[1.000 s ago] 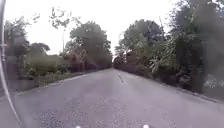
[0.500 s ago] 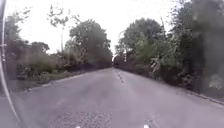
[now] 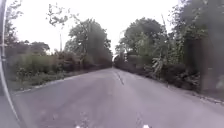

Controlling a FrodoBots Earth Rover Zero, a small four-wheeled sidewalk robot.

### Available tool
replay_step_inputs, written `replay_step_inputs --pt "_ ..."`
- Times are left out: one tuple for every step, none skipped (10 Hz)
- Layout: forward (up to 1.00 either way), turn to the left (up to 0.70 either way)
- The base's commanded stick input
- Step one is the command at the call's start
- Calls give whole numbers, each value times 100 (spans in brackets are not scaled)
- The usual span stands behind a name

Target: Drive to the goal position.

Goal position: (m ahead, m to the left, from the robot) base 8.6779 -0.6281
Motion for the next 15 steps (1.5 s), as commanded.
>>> replay_step_inputs --pt "70 0" --pt "70 0" --pt "70 0" --pt "70 0" --pt "70 0" --pt "70 0" --pt "70 0" --pt "70 0" --pt "70 0" --pt "70 -5" --pt "70 -30" --pt "70 -35" --pt "70 -35" --pt "70 -35" --pt "70 -35"
